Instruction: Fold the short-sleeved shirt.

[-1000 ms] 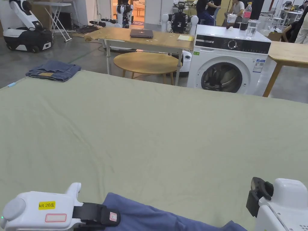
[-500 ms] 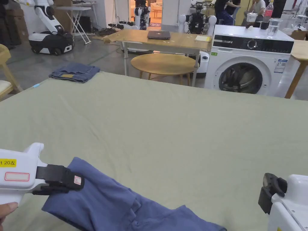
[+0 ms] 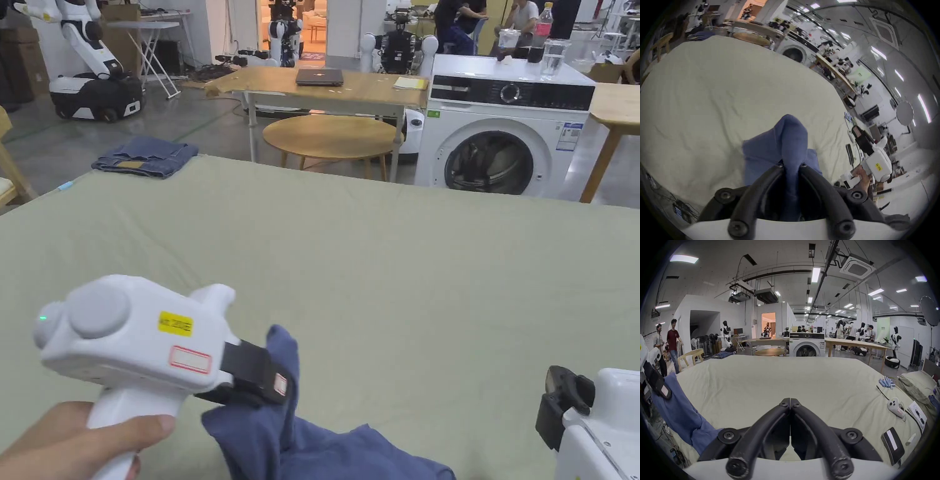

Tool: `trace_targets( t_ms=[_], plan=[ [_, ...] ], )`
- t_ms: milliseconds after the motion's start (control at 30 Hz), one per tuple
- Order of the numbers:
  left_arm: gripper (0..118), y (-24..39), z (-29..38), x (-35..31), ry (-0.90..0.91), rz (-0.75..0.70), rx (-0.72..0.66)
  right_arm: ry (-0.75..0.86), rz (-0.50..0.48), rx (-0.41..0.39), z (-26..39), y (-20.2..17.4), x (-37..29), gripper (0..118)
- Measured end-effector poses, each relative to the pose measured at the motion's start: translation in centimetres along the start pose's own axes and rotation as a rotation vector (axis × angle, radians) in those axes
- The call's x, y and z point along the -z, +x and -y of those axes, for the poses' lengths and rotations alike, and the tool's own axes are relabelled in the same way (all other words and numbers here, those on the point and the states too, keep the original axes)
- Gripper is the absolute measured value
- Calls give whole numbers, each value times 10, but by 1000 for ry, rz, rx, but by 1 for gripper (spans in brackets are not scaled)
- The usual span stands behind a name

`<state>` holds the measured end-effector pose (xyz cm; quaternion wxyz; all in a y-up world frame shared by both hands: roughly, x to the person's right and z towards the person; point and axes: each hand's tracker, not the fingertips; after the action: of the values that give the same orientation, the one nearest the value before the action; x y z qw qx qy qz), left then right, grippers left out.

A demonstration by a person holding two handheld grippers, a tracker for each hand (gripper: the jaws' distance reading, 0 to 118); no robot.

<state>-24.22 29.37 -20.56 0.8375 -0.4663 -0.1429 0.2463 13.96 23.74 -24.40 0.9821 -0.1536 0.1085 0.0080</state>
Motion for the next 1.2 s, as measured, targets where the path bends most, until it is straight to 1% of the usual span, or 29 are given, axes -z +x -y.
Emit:
trace_targets(
  t_ms=[100,133,200,267,367,500,600,633,667,700,733,767,800,867,967,1033,1067,1133,1167,1200],
  plan=[
    [3,22,-1,34,-43,4,18,-2,11,3,1,5,-3,0],
    [3,29,-1,49,-77,4,43,-2,14,5,1,7,-4,0],
    [3,38,0,76,-103,10,38,-2,23,6,2,9,-5,0],
    [3,48,5,105,-142,-7,24,-5,28,8,2,12,-7,0],
    [3,58,12,140,-187,-46,56,-7,41,10,4,16,-9,0],
    [3,64,27,170,-234,-77,77,-13,54,14,6,22,-11,0],
    [3,62,35,178,-242,-82,50,-20,62,17,8,24,-11,0],
    [6,59,34,176,-243,-78,36,-23,63,19,9,25,-11,0],
    [13,58,34,173,-241,-28,10,-26,64,20,10,26,-11,0],
    [26,57,33,170,-254,8,5,-30,63,21,10,26,-11,0],
    [36,56,33,164,-264,42,-3,-32,63,20,11,26,-11,0],
    [41,55,32,157,-260,46,1,-32,64,17,11,26,-12,0],
    [42,57,31,148,-258,41,10,-33,67,15,12,27,-12,0],
    [42,55,27,130,-223,105,20,-33,67,18,13,28,-13,0],
    [42,47,21,111,-145,207,-25,-32,69,28,14,29,-14,0],
    [42,39,23,112,-95,224,-17,-34,68,40,14,29,-13,0],
    [39,36,25,119,-112,213,-13,-34,64,45,14,28,-13,0],
    [17,32,31,136,-148,183,-18,-35,63,44,15,26,-14,0],
    [12,29,34,146,-167,191,-30,-34,62,43,15,26,-14,0],
    [11,27,39,162,-198,236,-56,-34,60,42,15,25,-14,0]
  ],
)
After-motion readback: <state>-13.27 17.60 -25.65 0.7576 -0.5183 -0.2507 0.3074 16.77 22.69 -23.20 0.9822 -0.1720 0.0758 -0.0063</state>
